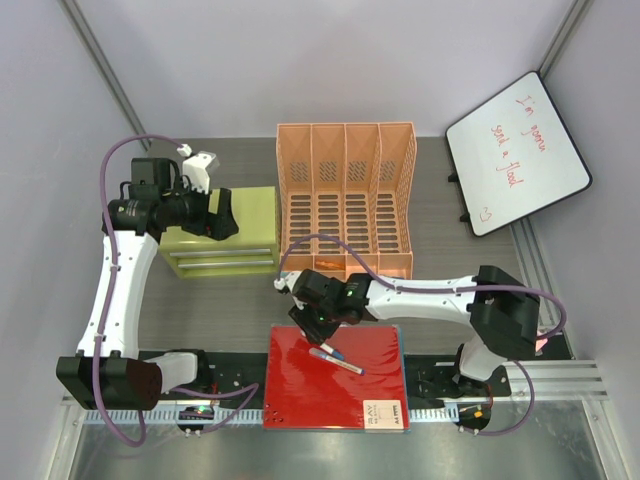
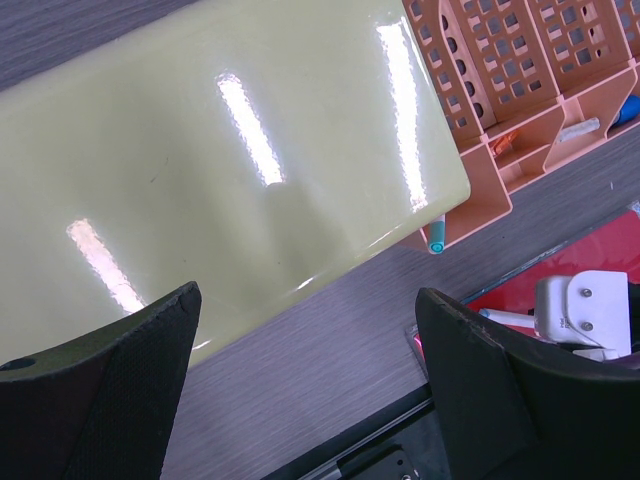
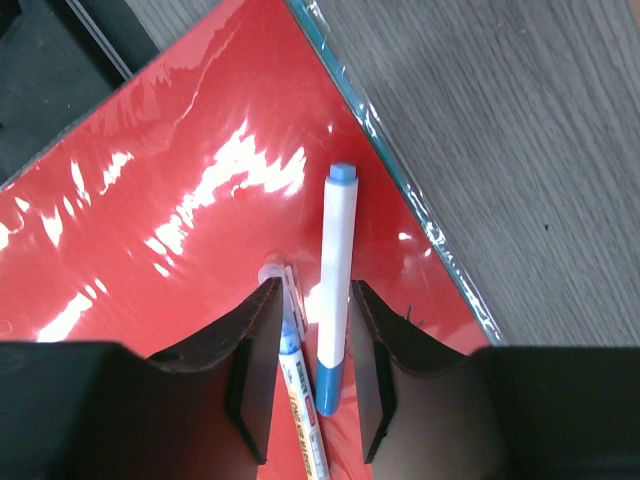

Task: Organize the desk
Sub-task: Pick up the stationery from the corner of the board.

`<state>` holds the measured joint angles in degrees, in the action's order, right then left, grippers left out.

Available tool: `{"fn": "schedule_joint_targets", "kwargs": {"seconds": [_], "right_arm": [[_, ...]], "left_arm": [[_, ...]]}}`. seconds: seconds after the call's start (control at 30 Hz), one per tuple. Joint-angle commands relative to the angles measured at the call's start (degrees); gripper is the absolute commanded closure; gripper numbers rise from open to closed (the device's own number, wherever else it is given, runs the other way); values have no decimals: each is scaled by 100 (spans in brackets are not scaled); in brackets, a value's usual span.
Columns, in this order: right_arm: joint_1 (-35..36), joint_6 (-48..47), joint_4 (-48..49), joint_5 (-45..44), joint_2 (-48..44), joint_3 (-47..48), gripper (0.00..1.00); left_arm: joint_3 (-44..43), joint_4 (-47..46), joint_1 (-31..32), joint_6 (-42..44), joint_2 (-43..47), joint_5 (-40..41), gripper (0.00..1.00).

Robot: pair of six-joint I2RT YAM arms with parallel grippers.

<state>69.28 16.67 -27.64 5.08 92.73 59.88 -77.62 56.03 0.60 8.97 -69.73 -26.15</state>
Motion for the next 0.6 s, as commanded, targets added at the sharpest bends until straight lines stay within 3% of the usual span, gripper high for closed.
{"fn": "schedule_joint_targets", "kwargs": {"seconds": [0.0,0.57], "right_arm": [[25,170,469,81,105,24,63],[33,250,619,248,404,-354,72]], "left_arm": [[11,-171,-42,-36,136,-65,12],[-42,-180,-34,-45,171,-74,12]]}}
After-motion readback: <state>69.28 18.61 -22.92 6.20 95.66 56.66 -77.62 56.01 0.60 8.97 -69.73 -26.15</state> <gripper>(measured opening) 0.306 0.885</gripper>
